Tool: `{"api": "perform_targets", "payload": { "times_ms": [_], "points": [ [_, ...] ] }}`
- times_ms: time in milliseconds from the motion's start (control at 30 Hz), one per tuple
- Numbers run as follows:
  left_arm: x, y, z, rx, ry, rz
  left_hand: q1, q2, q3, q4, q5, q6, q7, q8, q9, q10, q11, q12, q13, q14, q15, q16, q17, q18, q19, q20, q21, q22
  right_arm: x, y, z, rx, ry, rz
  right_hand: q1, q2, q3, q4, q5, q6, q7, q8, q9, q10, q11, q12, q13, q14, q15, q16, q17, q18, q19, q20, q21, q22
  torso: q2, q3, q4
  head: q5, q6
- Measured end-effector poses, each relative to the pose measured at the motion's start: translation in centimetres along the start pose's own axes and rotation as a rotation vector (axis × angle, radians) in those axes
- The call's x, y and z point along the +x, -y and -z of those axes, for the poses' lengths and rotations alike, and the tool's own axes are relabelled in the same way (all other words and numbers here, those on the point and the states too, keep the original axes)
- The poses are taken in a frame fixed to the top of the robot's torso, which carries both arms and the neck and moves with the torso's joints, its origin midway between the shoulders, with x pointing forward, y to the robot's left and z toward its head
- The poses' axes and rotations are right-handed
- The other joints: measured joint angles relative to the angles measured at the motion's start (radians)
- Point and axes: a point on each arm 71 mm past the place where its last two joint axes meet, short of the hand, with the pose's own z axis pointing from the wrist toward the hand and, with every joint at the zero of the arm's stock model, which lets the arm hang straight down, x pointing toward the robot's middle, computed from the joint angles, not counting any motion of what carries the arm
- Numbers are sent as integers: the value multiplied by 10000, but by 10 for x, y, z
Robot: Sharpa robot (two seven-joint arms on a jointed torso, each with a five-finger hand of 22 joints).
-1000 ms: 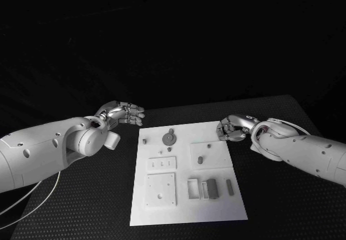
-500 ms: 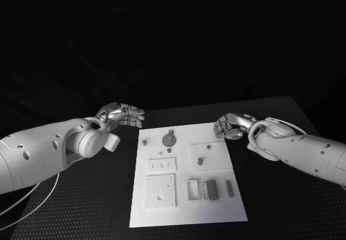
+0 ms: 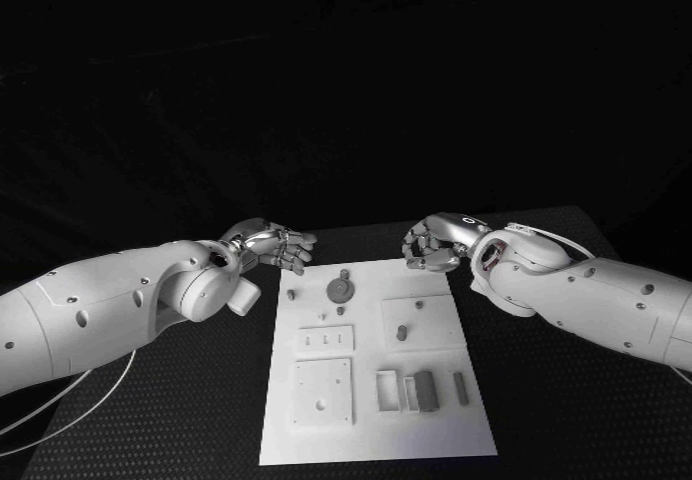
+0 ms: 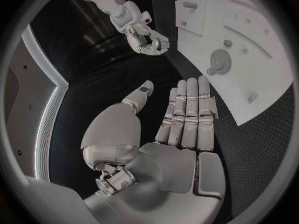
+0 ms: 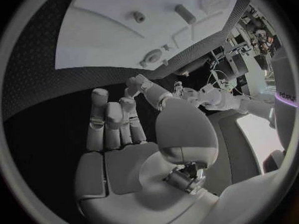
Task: Assemble the parts on the task board
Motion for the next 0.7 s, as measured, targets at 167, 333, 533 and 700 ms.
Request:
{"api": "perform_targets", "payload": {
  "times_ms": [167, 333, 533, 700],
  "points": [
    [25, 7, -6, -164, -515, -144, -209, -45, 13, 156, 0, 0, 0, -46, -51, 0, 1, 0, 24, 0, 0, -29, 73, -2, 0, 0, 0, 31, 6, -34, -9, -455, -52, 21, 1, -1, 0, 0, 0, 0, 0, 0, 0, 0, 0, 0, 1, 0, 1, 0, 0, -5, 0, 0, 0, 0, -90, -68, -45, 157, 17],
    [43, 10, -10, -321, -920, -256, -324, 26, 14, 263, 0, 18, 19, -86, -74, -1, 1, -39, 51, 0, 0, -40, 125, -4, -1, 1, 0, 54, 9, -58, -14, -792, -22, 107, 1, -3, 0, 0, 0, 0, 0, 0, 0, 0, 1, 0, 1, 3, 1, 0, 0, -10, 0, 1, 0, 0, -148, -129, -68, 290, 18],
    [54, 4, -9, -618, -1191, -403, -359, 61, 42, 290, 0, 35, 35, -130, -121, -2, 1, -92, 61, -1, 0, -96, 179, -9, -1, 1, -39, 80, 11, -74, -16, -990, 38, 145, -40, -45, 0, -1, 0, 33, -34, 1, 0, 1, 1, 0, 1, 46, -37, 0, -9, -13, 0, 1, 0, 0, -199, -187, -77, 336, -15],
    [57, 5, -8, -682, -1255, -438, -399, 20, 15, 316, 0, 35, 36, -151, -138, -2, 2, -92, 69, -1, 0, -96, 195, -15, -1, 1, -38, 91, 12, -80, -17, -1078, 74, 162, -40, -45, 0, -1, 0, 34, -34, 1, 0, 1, 2, 0, 1, 48, -36, 0, -9, -15, 0, 1, 0, 0, -201, -192, -76, 337, -22]
  ]
}}
